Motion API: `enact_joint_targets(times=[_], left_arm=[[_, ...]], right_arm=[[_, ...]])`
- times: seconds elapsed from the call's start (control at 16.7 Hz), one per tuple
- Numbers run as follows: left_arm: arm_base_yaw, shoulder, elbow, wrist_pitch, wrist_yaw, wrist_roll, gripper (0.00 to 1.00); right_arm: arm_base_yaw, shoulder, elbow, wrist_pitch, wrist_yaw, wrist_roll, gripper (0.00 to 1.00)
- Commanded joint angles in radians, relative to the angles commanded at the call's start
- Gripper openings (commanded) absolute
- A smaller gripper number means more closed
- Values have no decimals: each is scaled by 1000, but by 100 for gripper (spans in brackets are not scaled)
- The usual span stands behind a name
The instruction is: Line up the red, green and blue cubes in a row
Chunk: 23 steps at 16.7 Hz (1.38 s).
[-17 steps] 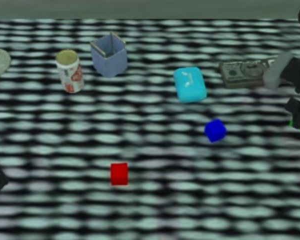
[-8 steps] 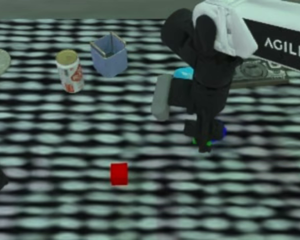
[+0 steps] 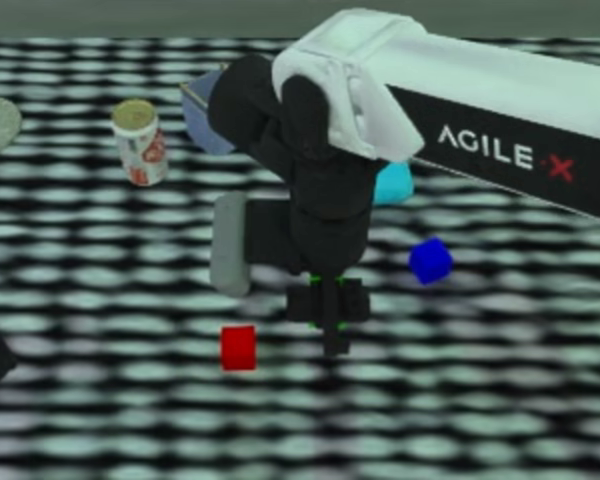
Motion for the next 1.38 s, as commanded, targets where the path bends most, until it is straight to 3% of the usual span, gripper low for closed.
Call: enact_joint_targets(times=[0.24,0.6,0.9,1.38], left_arm=[[0,0,0,0,0,0,100],[0,0,0,0,0,0,100],[0,0,0,0,0,0,100],[0,0,0,0,0,0,100]], right_arm=[[-2,-1,-19,18,-1,1,0],[1,44,-178,228,0,3,0],[2,51,-200,251,0,2,0],[2,51,-200,251,0,2,60]])
